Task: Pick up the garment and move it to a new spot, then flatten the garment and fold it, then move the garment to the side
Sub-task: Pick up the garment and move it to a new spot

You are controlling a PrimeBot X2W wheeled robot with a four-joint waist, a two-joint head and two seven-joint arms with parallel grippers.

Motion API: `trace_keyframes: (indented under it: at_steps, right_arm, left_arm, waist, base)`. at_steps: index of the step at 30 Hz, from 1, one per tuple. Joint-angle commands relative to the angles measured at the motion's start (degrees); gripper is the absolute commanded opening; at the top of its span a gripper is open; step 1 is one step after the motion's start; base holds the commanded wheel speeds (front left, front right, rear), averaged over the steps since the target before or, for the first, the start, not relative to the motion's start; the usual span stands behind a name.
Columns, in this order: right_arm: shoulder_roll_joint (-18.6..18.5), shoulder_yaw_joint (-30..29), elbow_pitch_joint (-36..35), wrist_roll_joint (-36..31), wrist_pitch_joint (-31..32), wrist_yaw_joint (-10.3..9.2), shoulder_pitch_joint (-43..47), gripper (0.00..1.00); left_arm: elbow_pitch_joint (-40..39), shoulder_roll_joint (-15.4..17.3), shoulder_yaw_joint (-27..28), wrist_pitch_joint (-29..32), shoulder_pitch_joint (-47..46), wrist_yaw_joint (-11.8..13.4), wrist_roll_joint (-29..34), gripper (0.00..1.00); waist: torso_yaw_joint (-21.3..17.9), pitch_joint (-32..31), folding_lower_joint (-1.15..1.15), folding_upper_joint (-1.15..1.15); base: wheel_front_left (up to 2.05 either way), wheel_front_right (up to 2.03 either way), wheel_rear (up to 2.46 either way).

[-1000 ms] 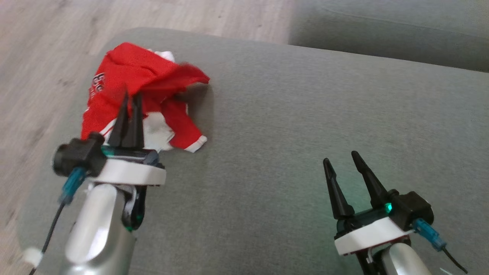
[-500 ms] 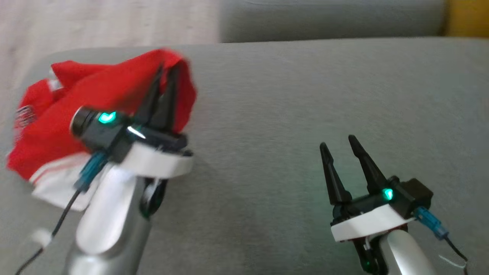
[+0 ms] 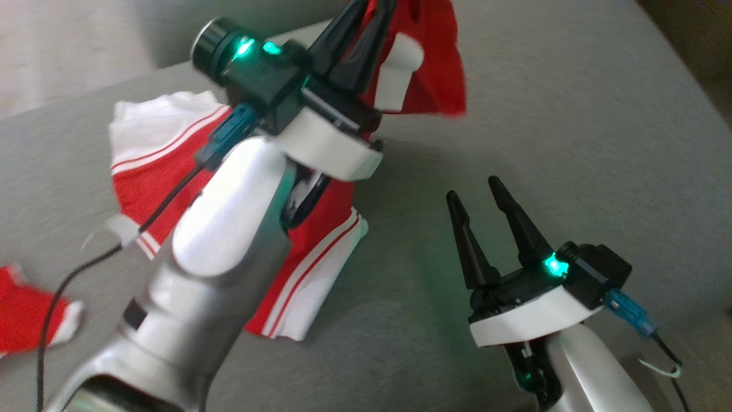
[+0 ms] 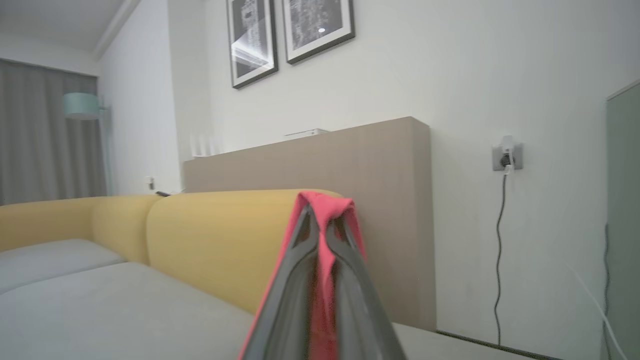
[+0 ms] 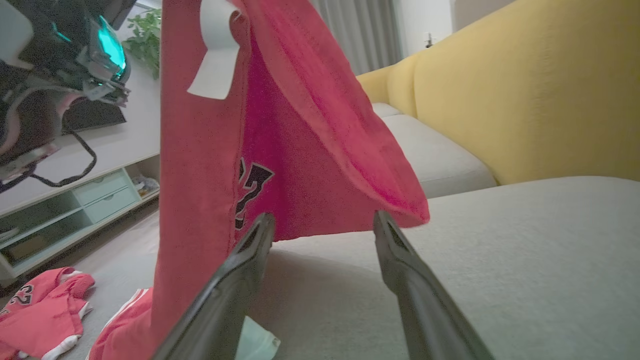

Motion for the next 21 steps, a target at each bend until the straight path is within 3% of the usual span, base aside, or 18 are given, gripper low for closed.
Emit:
trace_keyframes:
  at_steps: [1,4,5,6,7,13,17,21]
  right_arm:
    - [-0.1,1.4,-2.4,0.8,-0.6,-0.04,-1.8,1.00]
    - [-0.1,2.2,-3.0,1.8,-0.6,-0.04,-2.2,1.00]
    - [-0.1,2.4,-3.2,1.9,-0.6,-0.04,-2.4,1.00]
    - [-0.1,2.4,-3.2,1.9,-0.6,-0.04,-2.4,1.00]
    - [-0.1,2.7,-3.2,2.1,-0.6,-0.04,-2.5,1.00]
    - [-0.1,1.6,-3.7,2.0,-0.6,-0.04,-2.8,1.00]
    - [-0.1,-0.1,-3.2,0.7,-0.6,-0.04,-3.0,1.00]
    - [-0.1,-1.9,-2.8,-0.5,-0.6,-0.04,-3.0,1.00]
  left_arm:
    - [-0.6,0.2,0.8,-0.8,-4.2,-0.2,-0.6,0.00]
    - [3.6,-0.1,-0.9,-2.8,-7.5,1.3,-1.5,0.00]
    - [5.3,-0.1,-1.9,-3.4,-8.1,1.8,-2.3,0.90]
    - [5.3,-0.1,-1.9,-3.4,-8.1,1.8,-2.3,0.90]
    - [7.2,-0.1,-3.5,-3.5,-8.5,2.1,-3.2,1.00]
    - [16.3,-0.1,-11.8,-3.8,-9.2,2.7,-7.6,1.00]
    - [18.3,-0.1,-14.6,-5.3,-9.6,3.4,-10.0,1.00]
    - [18.7,-0.2,-14.0,-6.7,-10.0,5.8,-11.0,1.00]
  waist:
    - [-6.3,3.5,-0.01,0.00]
    - [-8.8,5.5,-0.01,0.00]
    - [-9.4,6.0,-0.01,0.00]
    - [-9.4,6.0,-0.01,0.00]
    - [-9.9,6.5,-0.01,0.00]
    - [-8.6,8.6,-0.01,0.00]
    - [-4.8,8.2,-0.01,0.00]
    - [0.1,6.3,-0.01,0.00]
  base:
    - [0.00,0.00,0.00]
    - [0.00,0.00,0.00]
    - [0.00,0.00,0.00]
    - [0.00,0.00,0.00]
    - [0.00,0.00,0.00]
    - [0.00,0.00,0.00]
    - [0.00,0.00,0.00]
    - [0.00,0.00,0.00]
